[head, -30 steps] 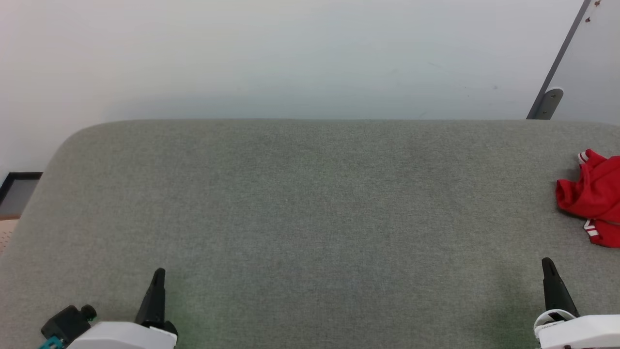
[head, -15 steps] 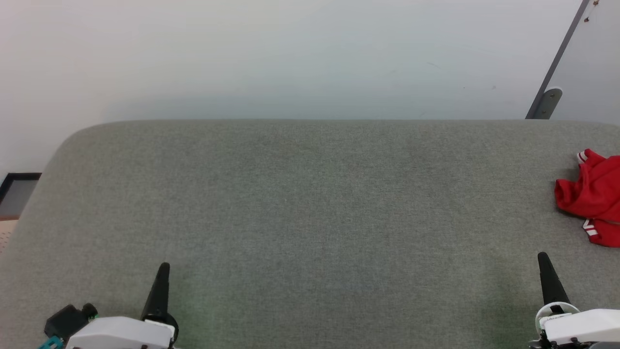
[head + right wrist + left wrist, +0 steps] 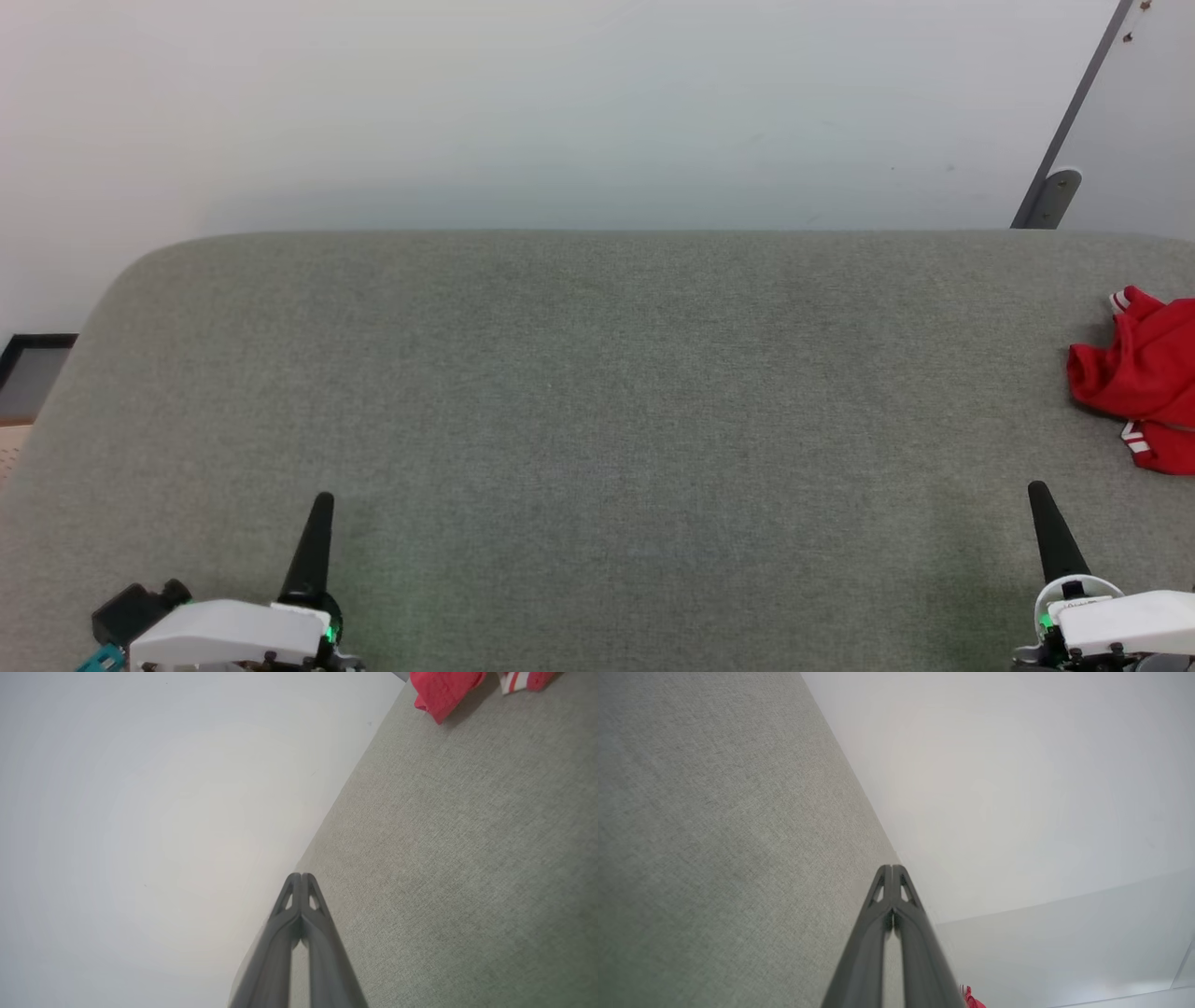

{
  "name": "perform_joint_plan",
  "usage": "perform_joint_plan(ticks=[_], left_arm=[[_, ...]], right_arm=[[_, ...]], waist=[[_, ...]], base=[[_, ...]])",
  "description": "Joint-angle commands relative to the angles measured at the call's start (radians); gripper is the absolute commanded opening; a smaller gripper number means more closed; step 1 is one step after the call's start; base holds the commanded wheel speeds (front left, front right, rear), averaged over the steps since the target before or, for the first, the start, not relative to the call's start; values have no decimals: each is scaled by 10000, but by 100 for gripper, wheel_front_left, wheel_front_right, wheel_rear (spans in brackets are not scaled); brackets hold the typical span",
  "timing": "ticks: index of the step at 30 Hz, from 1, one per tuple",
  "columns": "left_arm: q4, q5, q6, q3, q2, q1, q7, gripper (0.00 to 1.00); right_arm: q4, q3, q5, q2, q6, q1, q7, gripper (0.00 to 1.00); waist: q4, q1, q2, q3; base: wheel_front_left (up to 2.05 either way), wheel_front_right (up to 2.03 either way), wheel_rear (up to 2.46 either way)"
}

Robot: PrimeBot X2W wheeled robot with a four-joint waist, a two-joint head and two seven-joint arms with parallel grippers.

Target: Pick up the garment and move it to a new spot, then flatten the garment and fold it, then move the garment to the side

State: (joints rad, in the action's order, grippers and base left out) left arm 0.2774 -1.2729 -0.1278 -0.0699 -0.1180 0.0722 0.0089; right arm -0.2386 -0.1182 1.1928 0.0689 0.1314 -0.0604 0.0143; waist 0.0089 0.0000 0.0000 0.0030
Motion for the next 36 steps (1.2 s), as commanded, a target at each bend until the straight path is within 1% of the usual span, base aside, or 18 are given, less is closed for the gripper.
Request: perform_joint_plan(ticks=[1, 22, 36], left_arm=[[-110, -236, -31, -62, 12, 148, 63, 0], [-227, -1727, -40, -253, 339, 283, 538, 0], [-283, -2547, -46, -358, 513, 341, 810, 0]], right_arm=[[59, 17, 284, -6, -7, -218, 58, 0], [-1, 32, 2159, -90, -10, -354, 521, 0], [-28, 43, 3145, -149, -10, -449, 770, 0]], waist=[[-2, 0, 0, 0], [-39, 0, 0, 0], [-61, 0, 0, 1]], base=[[0, 0, 0], [0, 0, 0], [0, 0, 0]])
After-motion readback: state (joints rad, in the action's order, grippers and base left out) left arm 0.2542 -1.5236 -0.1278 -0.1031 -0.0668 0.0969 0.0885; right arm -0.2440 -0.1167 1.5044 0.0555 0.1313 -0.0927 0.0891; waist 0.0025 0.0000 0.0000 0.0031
